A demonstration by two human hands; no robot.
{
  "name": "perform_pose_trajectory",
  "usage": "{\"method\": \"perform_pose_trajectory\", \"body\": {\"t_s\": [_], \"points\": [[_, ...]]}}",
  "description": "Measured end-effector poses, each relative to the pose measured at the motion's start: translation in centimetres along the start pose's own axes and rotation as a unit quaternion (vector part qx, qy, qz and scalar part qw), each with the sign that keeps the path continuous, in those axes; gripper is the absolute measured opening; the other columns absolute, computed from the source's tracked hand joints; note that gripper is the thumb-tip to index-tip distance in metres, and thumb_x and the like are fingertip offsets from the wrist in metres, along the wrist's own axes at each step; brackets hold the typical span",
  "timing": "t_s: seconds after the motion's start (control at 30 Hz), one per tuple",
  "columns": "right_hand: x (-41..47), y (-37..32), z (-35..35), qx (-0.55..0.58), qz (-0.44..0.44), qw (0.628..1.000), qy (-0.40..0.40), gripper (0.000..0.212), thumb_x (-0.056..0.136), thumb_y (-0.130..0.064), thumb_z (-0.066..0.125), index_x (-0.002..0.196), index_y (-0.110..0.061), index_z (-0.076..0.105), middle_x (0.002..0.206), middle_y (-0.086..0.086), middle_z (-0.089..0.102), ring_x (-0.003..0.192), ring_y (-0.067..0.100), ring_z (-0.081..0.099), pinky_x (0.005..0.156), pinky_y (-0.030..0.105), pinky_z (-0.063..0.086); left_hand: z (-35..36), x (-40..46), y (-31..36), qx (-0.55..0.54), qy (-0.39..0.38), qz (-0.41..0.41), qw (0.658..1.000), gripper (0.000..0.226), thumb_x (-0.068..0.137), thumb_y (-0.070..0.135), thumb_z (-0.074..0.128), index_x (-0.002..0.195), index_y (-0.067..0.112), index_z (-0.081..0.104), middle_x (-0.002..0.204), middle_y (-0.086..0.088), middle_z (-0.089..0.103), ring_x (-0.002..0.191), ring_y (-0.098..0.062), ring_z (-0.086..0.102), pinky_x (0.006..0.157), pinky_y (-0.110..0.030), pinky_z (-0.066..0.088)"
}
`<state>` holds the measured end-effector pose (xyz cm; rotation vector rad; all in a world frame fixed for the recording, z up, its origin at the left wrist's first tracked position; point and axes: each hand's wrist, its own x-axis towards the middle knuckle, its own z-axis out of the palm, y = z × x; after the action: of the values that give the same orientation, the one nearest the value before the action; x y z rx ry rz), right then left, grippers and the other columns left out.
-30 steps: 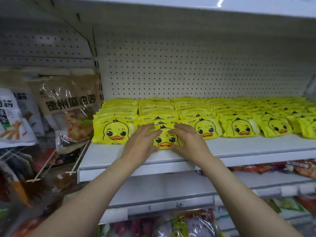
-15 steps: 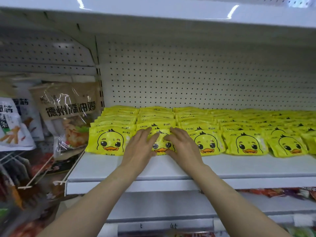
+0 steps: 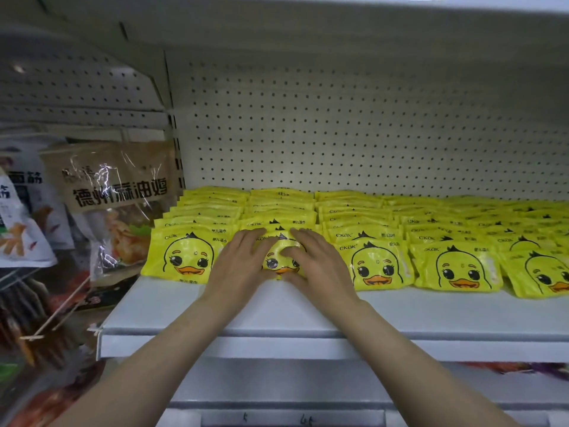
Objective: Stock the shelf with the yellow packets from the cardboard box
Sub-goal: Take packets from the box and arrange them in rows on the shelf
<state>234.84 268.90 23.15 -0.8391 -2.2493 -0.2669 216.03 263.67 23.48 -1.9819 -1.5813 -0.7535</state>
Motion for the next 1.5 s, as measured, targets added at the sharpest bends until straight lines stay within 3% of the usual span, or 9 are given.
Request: {"method": "perform_pose_trajectory", "body": {"t_s": [0.23,0.53,0.73,0.87,1.07,1.3,1.5], "points": [[1.3,-0.6,0.8,-0.024,0.033,0.999,-0.001,0.041,0.067,-0.03,0.085,0.102,-0.021,0.064,0.135,0.006,0.058,0.122,0.03,0.054,0.084,0.043,0.053,0.8,1.3,-0.5,-0.019,-0.008,-0.008,1.0,0.081,0.054,0.034,0.091,0.121,0.023,0.048,0.119,-0.007,0.06,0.106,-0.027,0.051,0.075,-0.039,0.056],[1.7,-0.8,0.9,-0.037,0.046,0.998,0.002,0.043,0.064,-0.029,0.086,0.101,-0.022,0.064,0.134,0.006,0.058,0.121,0.03,0.054,0.083,0.042,0.053,1.0,1.6,-0.3,-0.013,-0.009,-0.013,1.0,0.073,0.056,0.032,0.09,0.118,0.019,0.055,0.117,-0.006,0.059,0.105,-0.028,0.052,0.073,-0.037,0.055],[1.7,-1.1,0.5,0.003,0.056,0.998,0.001,0.043,0.064,-0.034,0.087,0.1,-0.023,0.066,0.136,0.006,0.057,0.124,0.03,0.052,0.088,0.044,0.052,-0.8,0.3,-2.4,-0.05,0.002,0.005,0.999,0.072,0.065,0.037,0.086,0.128,0.018,0.057,0.132,-0.01,0.055,0.119,-0.03,0.048,0.093,-0.041,0.048],[2.8,-2.7,0.5,0.055,0.054,0.997,0.015,0.041,0.071,-0.036,0.082,0.108,-0.024,0.069,0.137,0.005,0.056,0.126,0.029,0.049,0.094,0.043,0.049,-2.6,-1.6,-5.7,-0.064,0.039,-0.059,0.995,0.066,0.07,0.038,0.082,0.128,0.017,0.059,0.135,-0.013,0.053,0.119,-0.032,0.046,0.098,-0.043,0.043],[4.9,-6.7,1.9,0.087,0.049,0.995,-0.021,0.052,0.07,-0.037,0.083,0.117,-0.021,0.068,0.138,0.007,0.057,0.129,0.03,0.048,0.103,0.045,0.044,-5.0,-4.4,-10.0,-0.075,0.03,-0.18,0.98,0.07,0.071,0.043,0.08,0.133,0.023,0.056,0.139,-0.015,0.048,0.125,-0.035,0.041,0.102,-0.047,0.036],[6.2,-10.6,4.1,0.075,0.021,0.994,-0.079,0.067,0.072,-0.046,0.08,0.132,-0.024,0.058,0.148,0.004,0.047,0.139,0.026,0.037,0.112,0.042,0.032,-5.4,-6.5,-12.0,-0.074,-0.039,-0.2,0.976,0.079,0.07,0.051,0.078,0.141,0.036,0.047,0.143,-0.016,0.04,0.132,-0.039,0.033,0.105,-0.055,0.036],[6.1,-10.2,4.7,0.065,0.018,0.994,-0.089,0.062,0.07,-0.032,0.084,0.127,-0.026,0.06,0.147,0.003,0.048,0.138,0.028,0.039,0.112,0.043,0.033,-5.8,-7.0,-12.1,-0.046,-0.066,-0.207,0.975,0.085,0.073,0.042,0.079,0.146,0.042,0.035,0.146,-0.014,0.038,0.134,-0.035,0.031,0.102,-0.053,0.04]]}}
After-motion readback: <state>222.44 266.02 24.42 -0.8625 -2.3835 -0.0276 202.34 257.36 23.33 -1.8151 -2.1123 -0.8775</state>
